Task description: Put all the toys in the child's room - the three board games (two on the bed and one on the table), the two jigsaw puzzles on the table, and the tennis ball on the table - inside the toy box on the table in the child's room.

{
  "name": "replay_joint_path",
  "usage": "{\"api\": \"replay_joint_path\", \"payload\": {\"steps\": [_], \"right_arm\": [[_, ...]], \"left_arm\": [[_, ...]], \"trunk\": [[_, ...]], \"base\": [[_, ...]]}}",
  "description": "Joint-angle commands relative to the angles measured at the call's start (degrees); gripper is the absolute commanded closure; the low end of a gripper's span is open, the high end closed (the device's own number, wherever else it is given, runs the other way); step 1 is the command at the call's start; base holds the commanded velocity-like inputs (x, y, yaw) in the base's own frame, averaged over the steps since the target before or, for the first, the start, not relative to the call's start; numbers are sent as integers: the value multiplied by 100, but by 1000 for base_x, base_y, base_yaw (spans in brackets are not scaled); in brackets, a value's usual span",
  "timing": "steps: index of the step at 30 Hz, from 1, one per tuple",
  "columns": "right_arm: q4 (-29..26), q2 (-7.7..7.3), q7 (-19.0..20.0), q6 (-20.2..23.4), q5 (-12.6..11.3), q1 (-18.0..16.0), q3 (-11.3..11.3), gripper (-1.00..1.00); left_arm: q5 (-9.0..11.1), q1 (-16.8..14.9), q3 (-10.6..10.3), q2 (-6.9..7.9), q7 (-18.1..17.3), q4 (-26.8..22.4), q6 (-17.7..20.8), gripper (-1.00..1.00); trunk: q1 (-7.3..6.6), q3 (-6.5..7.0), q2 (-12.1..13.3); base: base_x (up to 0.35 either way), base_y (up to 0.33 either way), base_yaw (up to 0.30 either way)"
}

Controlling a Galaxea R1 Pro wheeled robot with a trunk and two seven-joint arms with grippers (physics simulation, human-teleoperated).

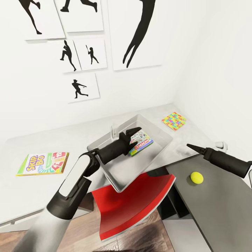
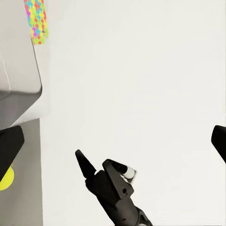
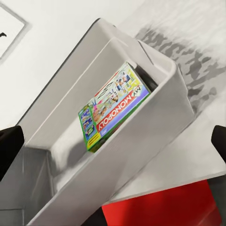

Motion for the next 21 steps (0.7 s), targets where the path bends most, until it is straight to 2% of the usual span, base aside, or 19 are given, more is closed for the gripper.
{"api": "replay_joint_path", "payload": {"steps": [1, 2, 5, 7, 10, 12, 13, 15, 16, 18, 19, 21], "right_arm": [[-1, -4, 66, 28, 33, -6, -6, -100], [-1, -8, 84, 28, 33, -5, -3, -100], [-1, -8, 98, 28, 33, -5, 0, -100], [-2, -10, 122, 28, 33, -4, 3, -100], [-2, -10, 130, 28, 33, -4, 3, -100], [-3, -11, 142, 28, 33, -4, 2, -100], [-3, -11, 142, 28, 33, -4, 2, -100], [-2, -8, 150, 28, 33, -4, 2, -100], [-2, -8, 150, 28, 33, -4, 2, -100], [-2, -6, 155, 28, 33, -4, 1, -100], [-2, -6, 155, 28, 33, -4, 1, -100], [-1, -5, 158, 28, 33, -4, 1, -100]], "left_arm": [[-21, 26, -4, 4, -94, -27, 26, -100], [-100, 52, -9, 9, -226, -43, 41, -100], [-162, 74, -5, 12, -342, -59, 53, -100], [-248, 131, 9, 21, -560, -122, 74, -100], [-276, 167, 16, 28, -684, -169, 83, -100], [-319, 264, 31, 66, -1020, -262, 93, -100], [-319, 264, 31, 66, -1020, -262, 93, -100], [-362, 379, 64, 138, -1465, -322, 96, -100], [-362, 379, 64, 138, -1465, -322, 96, -100], [-406, 486, 96, 208, -1906, -355, 91, -100], [-406, 486, 96, 208, -1906, -355, 91, -100], [-444, 565, 117, 256, -2221, -373, 85, -100]], "trunk": [[3, -9, -10], [3, -9, -10], [3, -9, -10], [3, -9, -10], [3, -9, -10], [3, -9, -10], [3, -9, -10], [3, -9, -10], [3, -9, -10], [3, -9, -10], [3, -9, -10], [3, -9, -10]], "base": [[0, 0, 0], [0, 0, 0], [0, 0, 0], [0, 0, 0], [0, 0, 0], [0, 0, 0], [0, 0, 0], [0, 0, 0], [0, 0, 0], [0, 0, 0], [0, 0, 0], [0, 0, 0]]}}
